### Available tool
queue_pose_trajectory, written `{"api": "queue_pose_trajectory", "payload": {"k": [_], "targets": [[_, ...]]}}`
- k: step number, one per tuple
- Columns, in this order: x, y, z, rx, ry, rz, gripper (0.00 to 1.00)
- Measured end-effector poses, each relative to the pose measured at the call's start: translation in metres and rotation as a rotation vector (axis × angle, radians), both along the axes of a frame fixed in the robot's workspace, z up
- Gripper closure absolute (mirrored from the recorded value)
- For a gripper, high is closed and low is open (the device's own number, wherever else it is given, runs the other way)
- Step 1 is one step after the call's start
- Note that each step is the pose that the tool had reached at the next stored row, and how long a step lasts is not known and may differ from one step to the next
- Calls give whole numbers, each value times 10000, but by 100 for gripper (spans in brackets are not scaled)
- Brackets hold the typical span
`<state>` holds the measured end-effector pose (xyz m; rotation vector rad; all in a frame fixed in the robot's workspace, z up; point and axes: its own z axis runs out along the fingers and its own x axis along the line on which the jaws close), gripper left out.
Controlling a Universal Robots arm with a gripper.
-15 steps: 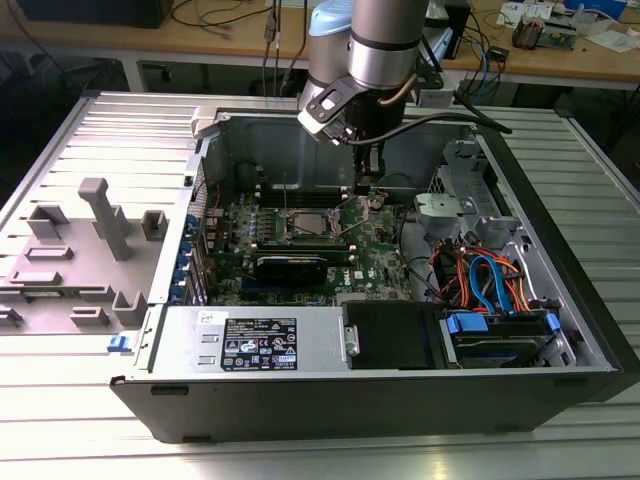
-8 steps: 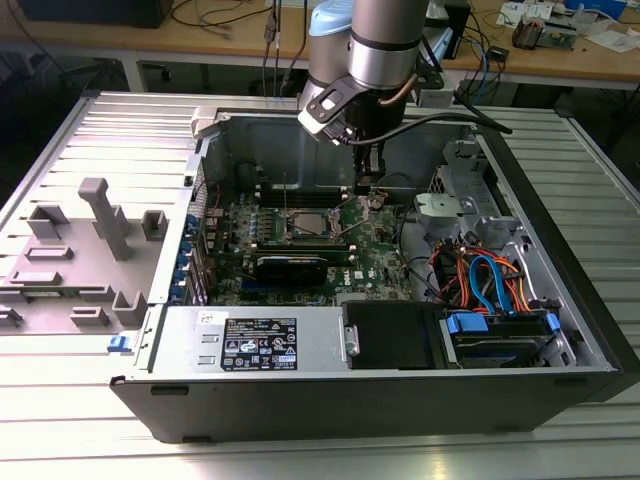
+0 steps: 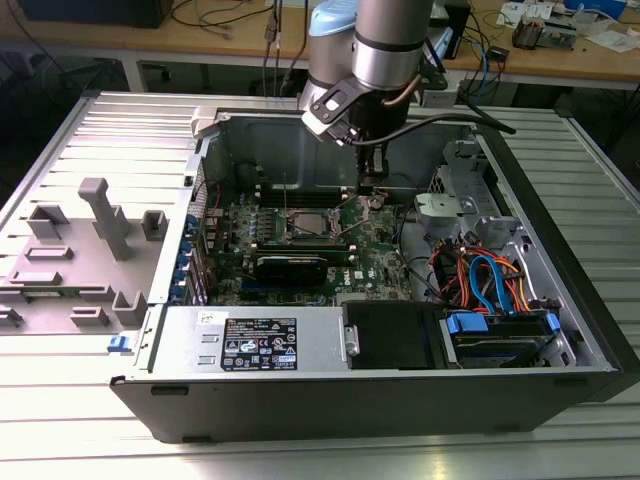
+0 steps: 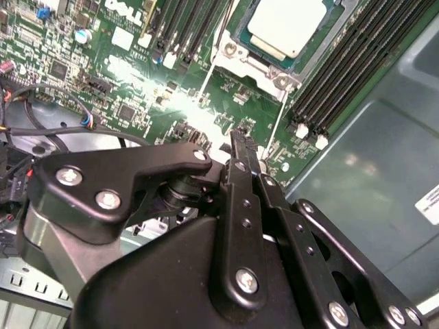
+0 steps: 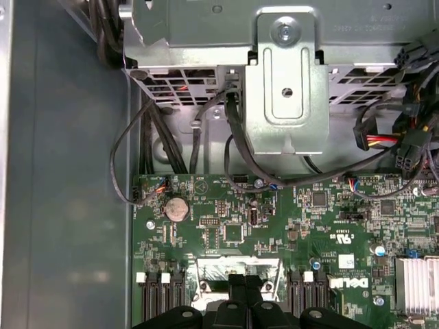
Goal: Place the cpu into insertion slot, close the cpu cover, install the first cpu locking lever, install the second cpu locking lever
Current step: 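Close the cpu cover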
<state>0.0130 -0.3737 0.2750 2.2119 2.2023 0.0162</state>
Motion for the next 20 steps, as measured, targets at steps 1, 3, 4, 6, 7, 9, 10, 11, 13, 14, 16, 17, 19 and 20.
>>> {"api": "queue_pose_trajectory", "payload": {"k": [1, 3, 4, 6, 7, 9, 10, 11, 13, 14, 16, 17, 19, 20], "targets": [[15, 0, -3, -18, 6, 0, 89], [59, 0, -17, -52, 11, -1, 89], [90, -1, -24, -70, 14, -1, 89], [132, 0, -37, -80, 16, 1, 89], [152, 0, -42, -87, 18, 1, 89], [232, 0, -61, -106, 21, 1, 89], [234, 0, -74, -111, 21, -1, 89], [238, 0, -90, -110, 21, 0, 89], [246, 0, -109, -112, 21, -1, 89], [248, -1, -111, -113, 21, -1, 89], [248, -1, -111, -114, 21, -2, 89], [249, 0, -112, -112, 21, 0, 89], [250, 0, -112, -112, 21, 0, 89], [250, 0, -112, -111, 20, -1, 89]]}}
